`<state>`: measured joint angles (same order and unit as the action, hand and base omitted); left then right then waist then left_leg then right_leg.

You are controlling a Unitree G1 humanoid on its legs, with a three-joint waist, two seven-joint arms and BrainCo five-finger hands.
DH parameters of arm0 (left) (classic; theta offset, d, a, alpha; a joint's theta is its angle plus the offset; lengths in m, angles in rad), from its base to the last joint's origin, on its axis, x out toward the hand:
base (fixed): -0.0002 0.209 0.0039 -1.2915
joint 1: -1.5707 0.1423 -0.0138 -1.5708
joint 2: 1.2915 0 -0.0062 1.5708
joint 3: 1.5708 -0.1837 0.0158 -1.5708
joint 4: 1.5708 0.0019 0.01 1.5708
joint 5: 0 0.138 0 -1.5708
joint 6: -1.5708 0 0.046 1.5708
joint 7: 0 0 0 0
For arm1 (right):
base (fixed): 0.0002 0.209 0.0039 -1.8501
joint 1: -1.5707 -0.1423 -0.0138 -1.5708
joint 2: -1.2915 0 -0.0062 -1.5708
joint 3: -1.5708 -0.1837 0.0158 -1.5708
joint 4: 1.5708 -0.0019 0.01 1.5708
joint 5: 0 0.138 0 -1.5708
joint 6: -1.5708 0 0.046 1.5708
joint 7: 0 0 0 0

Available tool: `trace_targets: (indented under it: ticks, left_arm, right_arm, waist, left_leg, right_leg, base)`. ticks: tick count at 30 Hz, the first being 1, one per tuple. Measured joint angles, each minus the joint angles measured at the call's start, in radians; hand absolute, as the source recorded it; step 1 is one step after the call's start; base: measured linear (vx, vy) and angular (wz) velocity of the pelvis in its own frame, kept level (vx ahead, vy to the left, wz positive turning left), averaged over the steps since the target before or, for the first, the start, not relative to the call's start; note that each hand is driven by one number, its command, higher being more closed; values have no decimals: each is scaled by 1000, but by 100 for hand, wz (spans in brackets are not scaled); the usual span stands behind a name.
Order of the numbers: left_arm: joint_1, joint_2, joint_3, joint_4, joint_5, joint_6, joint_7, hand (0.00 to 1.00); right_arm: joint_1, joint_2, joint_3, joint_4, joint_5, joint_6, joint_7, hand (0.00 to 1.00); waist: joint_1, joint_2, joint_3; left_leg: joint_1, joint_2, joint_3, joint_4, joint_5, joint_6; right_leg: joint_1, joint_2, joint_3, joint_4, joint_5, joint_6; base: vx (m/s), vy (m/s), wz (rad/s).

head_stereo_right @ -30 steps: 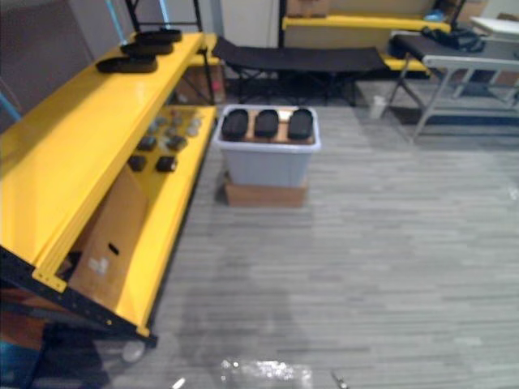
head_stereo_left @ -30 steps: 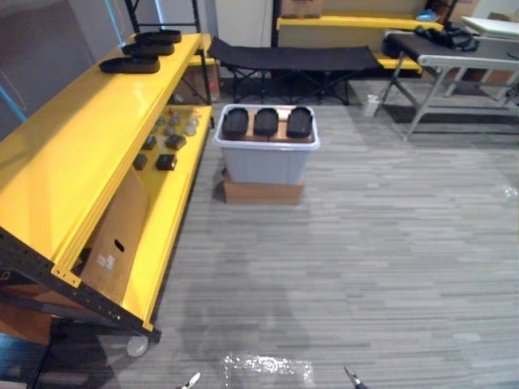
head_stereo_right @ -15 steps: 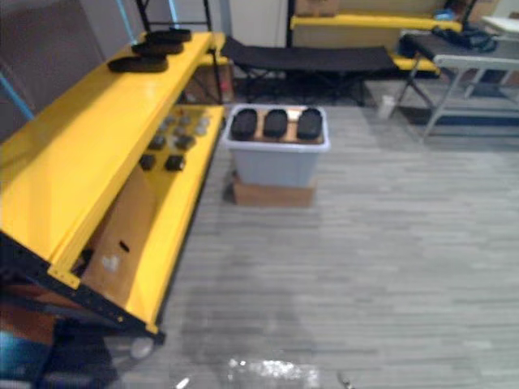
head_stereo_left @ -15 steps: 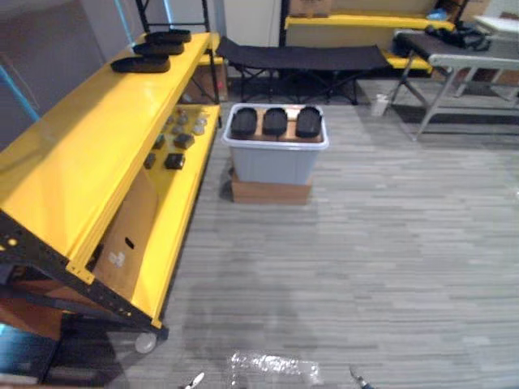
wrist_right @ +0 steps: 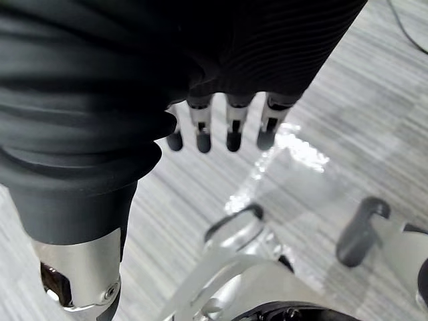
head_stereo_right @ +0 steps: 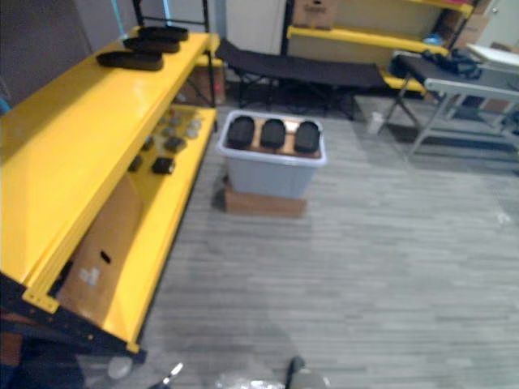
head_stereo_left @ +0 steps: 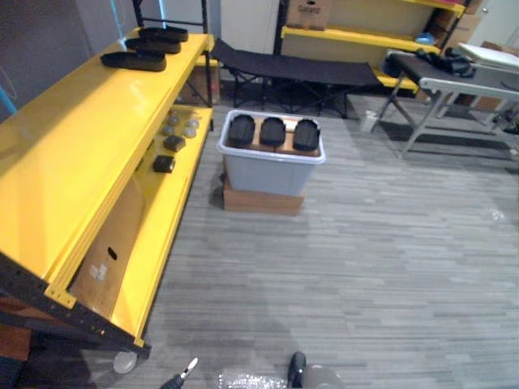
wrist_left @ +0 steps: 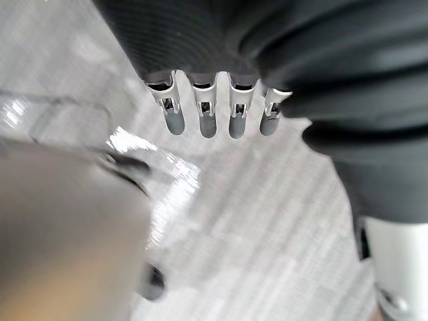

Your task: Walk over and take plastic housings, then place them on the shelf

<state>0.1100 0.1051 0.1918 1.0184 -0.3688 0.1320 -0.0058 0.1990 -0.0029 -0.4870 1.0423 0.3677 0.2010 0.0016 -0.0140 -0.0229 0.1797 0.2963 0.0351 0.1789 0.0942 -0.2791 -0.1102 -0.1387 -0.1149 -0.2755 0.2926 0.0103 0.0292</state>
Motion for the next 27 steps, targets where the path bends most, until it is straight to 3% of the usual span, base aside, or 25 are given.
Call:
trace_targets:
  ticks: [1, 2, 3, 4, 6, 7, 11, 13, 14, 15, 16, 17, 18, 21, 23, 24, 26, 27]
  left_arm:
    - [10, 8, -3, -1, -18, 0, -2, 0]
    - [7, 0, -12, 2, -20, -1, -2, 0]
    - [8, 1, -18, 4, -24, -1, -2, 0]
    - [-1, -20, -21, 12, -42, -6, -5, 0]
    - [-8, -50, -19, 12, -63, -36, 3, 0]
    - [-8, -51, -19, 9, -65, -42, 1, 0]
    - [10, -75, -20, -61, -107, -74, -4, 0]
    - [26, -80, -20, -105, -106, -75, -8, 0]
    - [48, -83, -11, -123, -105, -86, -10, 0]
    - [72, -79, -3, -132, -94, -97, -9, 0]
    - [85, -78, 5, -131, -93, -98, -9, 0]
    - [95, -74, 38, -131, -93, -109, -9, 0]
    - [94, -75, 43, -131, -93, -109, -10, 0]
    - [84, -60, 66, -106, -83, -133, 0, 0]
    - [85, -62, 72, -97, -84, -162, 15, 0]
    - [88, -65, 71, -96, -84, -169, 19, 0]
    - [95, -52, 70, -97, -84, -179, 25, 0]
    - [95, -52, 70, -98, -84, -179, 25, 0]
  right_arm:
    - [-2, 3, 2, 9, 0, -4, 6, 0]
    - [-14, -14, -1, 28, -2, -9, 14, 0]
    - [-24, -20, 1, 31, -10, -13, 21, 0]
    - [-43, -38, 19, 33, -33, -54, 30, 0]
    - [-50, -66, 20, 37, -68, -99, 34, 0]
    - [-54, -71, 20, 41, -80, -112, 35, 0]
    - [-128, -91, 30, 29, -156, -186, 40, 0]
    - [-138, -99, 33, 26, -154, -204, 16, 0]
    - [-137, -104, 42, 22, -147, -212, -3, 0]
    - [-135, -94, 68, 10, -146, -222, -8, 0]
    - [-132, -87, 82, -3, -146, -227, -6, 0]
    - [-141, -74, 88, -13, -146, -232, 0, 0]
    - [-146, -73, 96, -11, -147, -232, 1, 0]
    - [-156, -71, 154, -12, -176, -234, -1, 0]
    - [-153, -68, 169, -9, -167, -240, -18, 0]
    - [-153, -67, 168, -9, -148, -245, -22, 0]
    - [-144, -44, 174, -9, -106, -259, -27, 0]
    - [-140, -38, 180, -9, -106, -259, -28, 0]
  waist:
    - [1, -17, -14]
    - [2, 3, -23]
    - [3, 8, -33]
    - [-1, 47, -35]
    - [1, 77, -19]
    - [5, 81, -17]
    - [27, 76, -10]
    - [47, 76, 3]
    - [76, 89, 11]
    - [99, 83, 9]
    - [99, 73, 9]
    - [99, 56, 24]
    - [101, 48, 37]
    - [114, 16, 50]
    - [115, 0, 40]
    - [115, 4, 36]
    - [109, -8, 26]
    - [106, -17, 21]
  left_leg:
    - [-27, 11, -1, 74, -21, -31]
    - [-66, 53, -4, 172, -32, -45]
    - [-96, 69, -6, 233, -31, -45]
    - [-193, 128, 2, 438, -29, -44]
    - [-262, 194, 36, 624, -43, -26]
    - [-274, 197, 46, 649, -48, -18]
    - [-427, 112, 103, 507, -44, -9]
    - [-488, 23, 93, 206, 75, 11]
    - [-503, 19, 72, 121, 183, 30]
    - [-495, 18, 63, 124, 266, 61]
    - [-492, 12, 67, 126, 280, 91]
    - [-491, 6, 85, 163, 254, 150]
    - [-495, 9, 92, 198, 234, 175]
    - [-493, 3, 110, 280, 139, 185]
    - [-414, -29, 122, 195, 117, 189]
    - [-392, -31, 127, 163, 117, 189]
    - [-304, -54, 133, 83, 115, 191]
    - [-285, -61, 131, 71, 115, 192]
  right_leg:
    - [3, 2, 7, -9, -9, -4]
    - [15, 37, 0, -17, -39, -18]
    - [24, 50, -2, -33, -43, -26]
    - [75, 87, -12, -102, -49, -42]
    - [176, 117, -21, -171, -47, -55]
    - [207, 115, -21, -186, -49, -58]
    - [289, 70, -21, -254, -81, -62]
    - [313, 50, -27, -269, -104, -39]
    - [339, 64, -16, -286, -115, -27]
    - [363, 66, 6, -297, -131, -9]
    - [372, 60, 14, -297, -142, 3]
    - [381, 46, 28, -282, -154, 12]
    - [386, 43, 35, -280, -149, 17]
    - [413, 21, 55, -275, -118, 35]
    - [376, -8, 92, -141, -116, 47]
    - [337, -13, 98, -50, -124, 64]
    - [140, -82, 93, 405, -93, 193]
    - [107, -101, 81, 483, -95, 188]
  base:
    - [336, -417, -10]
    - [323, -430, -15]
    - [325, -440, -15]
    - [225, -292, -1]
    - [166, -216, 17]
    - [37, -135, 16]
    - [-221, 1, -4]
    - [-387, 116, 9]
    - [-103, 143, -39]
    - [94, 143, -43]
    - [327, 163, -31]
    - [293, 146, -13]
    - [348, 175, -19]
    - [315, 168, -9]
    - [256, 155, -14]
    - [210, 140, -23]
    - [243, 152, -6]
    - [222, 74, 9]
